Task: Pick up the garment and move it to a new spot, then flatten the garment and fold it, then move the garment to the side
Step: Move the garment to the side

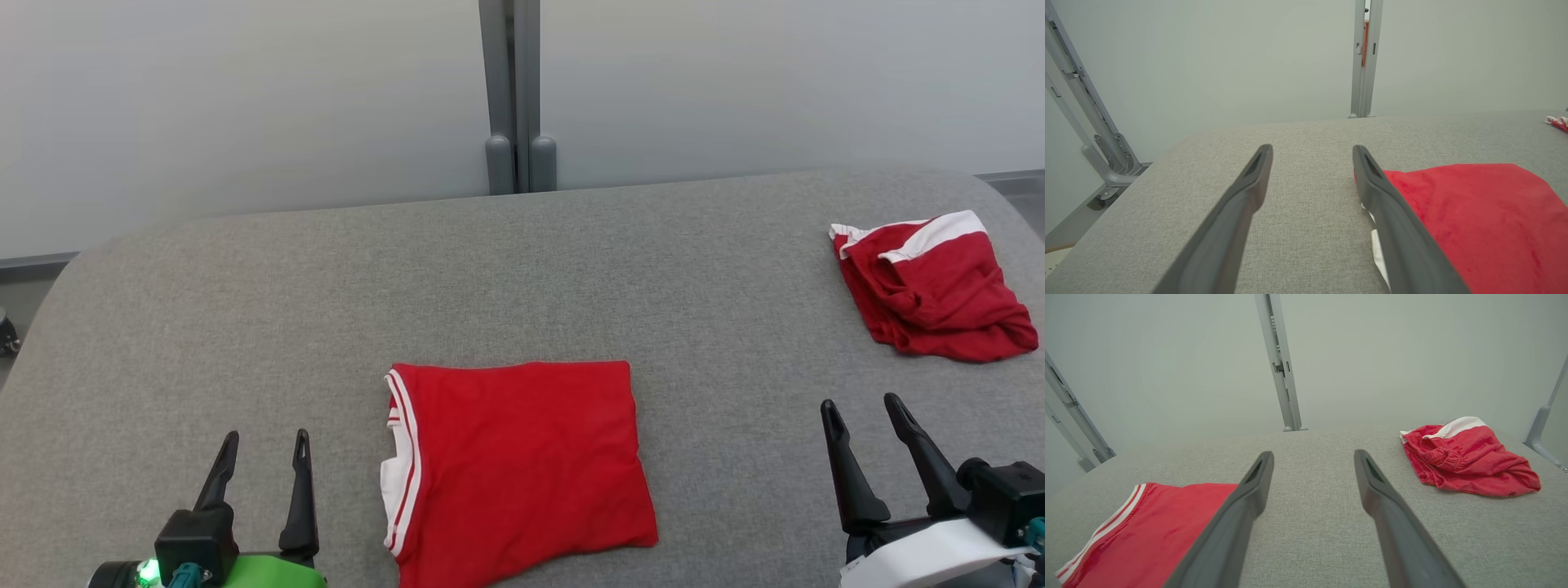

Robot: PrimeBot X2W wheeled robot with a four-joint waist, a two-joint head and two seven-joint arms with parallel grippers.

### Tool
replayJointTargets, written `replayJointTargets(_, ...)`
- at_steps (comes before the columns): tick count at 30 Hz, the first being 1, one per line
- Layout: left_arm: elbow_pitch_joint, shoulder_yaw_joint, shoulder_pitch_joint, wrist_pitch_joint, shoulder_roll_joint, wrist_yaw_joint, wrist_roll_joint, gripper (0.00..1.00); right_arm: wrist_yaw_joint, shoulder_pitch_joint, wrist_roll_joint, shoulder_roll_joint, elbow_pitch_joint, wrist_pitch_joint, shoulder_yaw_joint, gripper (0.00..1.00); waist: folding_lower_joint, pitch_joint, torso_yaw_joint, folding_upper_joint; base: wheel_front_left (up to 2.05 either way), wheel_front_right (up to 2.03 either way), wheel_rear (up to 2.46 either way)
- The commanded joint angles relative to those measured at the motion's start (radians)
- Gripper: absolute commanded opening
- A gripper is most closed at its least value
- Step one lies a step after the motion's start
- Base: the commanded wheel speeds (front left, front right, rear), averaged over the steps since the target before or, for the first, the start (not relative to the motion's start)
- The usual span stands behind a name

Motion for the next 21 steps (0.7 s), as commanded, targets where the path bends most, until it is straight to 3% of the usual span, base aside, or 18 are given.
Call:
replayJointTargets(1, -0.001, 0.001, -0.003, -0.002, 0.009, 0.008, -0.008, 1.0, -0.001, 0.003, -0.003, 0.0, 0.001, 0.004, -0.002, 1.0, 0.0, 0.003, 0.003, -0.0001, 0.0, 0.0, 0.0)
replayJointTargets(10, 0.002, -0.029, -0.132, -0.019, -0.006, -0.03, 0.011, 1.0, -0.001, -0.064, 0.032, -0.029, 0.086, 0.014, 0.043, 1.0, 0.0, 0.116, 0.105, -0.0001, 0.0, 0.0, 0.0)
replayJointTargets(21, 0.05, -0.042, -0.27, -0.062, -0.066, -0.066, 0.02, 1.0, -0.001, -0.247, 0.127, -0.039, 0.354, 0.008, 0.226, 1.0, 0.0, 0.237, 0.215, -0.0001, 0.0, 0.0, 0.0)
